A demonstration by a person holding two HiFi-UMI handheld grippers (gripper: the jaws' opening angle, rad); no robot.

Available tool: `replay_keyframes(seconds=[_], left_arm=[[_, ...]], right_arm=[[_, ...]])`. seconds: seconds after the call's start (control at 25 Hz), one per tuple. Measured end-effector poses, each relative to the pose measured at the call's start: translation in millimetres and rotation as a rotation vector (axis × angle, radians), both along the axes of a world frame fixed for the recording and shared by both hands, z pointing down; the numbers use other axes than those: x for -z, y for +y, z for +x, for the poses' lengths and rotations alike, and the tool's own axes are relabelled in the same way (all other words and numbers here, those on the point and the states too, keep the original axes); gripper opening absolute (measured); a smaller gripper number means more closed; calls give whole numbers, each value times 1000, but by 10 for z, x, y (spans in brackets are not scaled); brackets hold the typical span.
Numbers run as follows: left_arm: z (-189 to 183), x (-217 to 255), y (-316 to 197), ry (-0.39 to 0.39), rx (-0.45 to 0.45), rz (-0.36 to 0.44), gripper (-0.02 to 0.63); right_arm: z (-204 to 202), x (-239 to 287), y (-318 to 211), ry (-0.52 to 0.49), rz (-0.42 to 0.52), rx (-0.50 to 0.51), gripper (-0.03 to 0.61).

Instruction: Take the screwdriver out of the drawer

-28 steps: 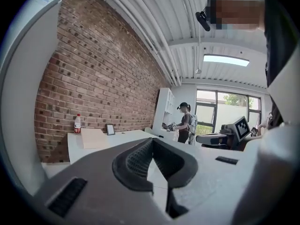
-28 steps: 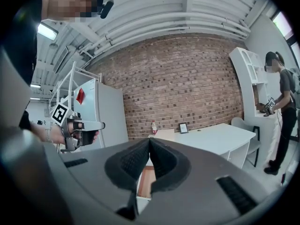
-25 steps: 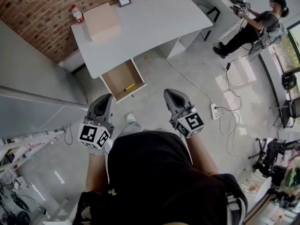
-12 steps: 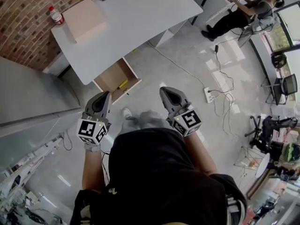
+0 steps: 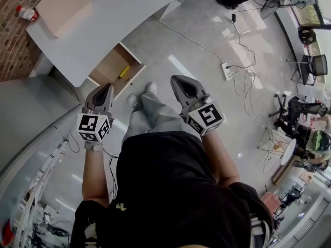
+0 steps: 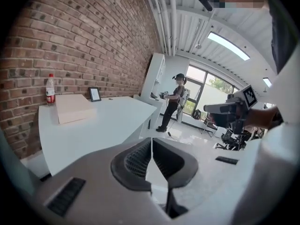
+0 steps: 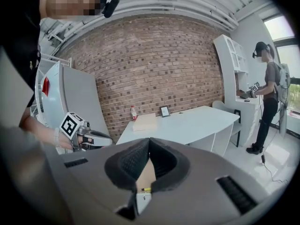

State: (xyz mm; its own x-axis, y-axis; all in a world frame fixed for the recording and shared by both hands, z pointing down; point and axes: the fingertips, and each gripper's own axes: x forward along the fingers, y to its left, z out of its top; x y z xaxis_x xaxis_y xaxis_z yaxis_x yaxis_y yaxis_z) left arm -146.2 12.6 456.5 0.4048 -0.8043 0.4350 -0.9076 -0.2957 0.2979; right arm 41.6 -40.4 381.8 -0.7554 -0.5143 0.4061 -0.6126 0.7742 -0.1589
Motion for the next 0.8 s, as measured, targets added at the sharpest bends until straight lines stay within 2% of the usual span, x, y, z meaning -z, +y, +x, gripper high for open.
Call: replay_keyframes(seconds=[0.24, 0.72, 0.8], left_arm=[[128, -700, -217, -11, -60, -139, 3], [173, -2031, -513, -119, -185, -382, 8], [195, -2258, -548, -130, -210, -420, 30]], right_arm=[[66, -330, -208, 26, -42, -38, 9], [204, -946, -457, 43, -164, -118, 9], [220, -1066, -438, 49, -187, -118, 9]])
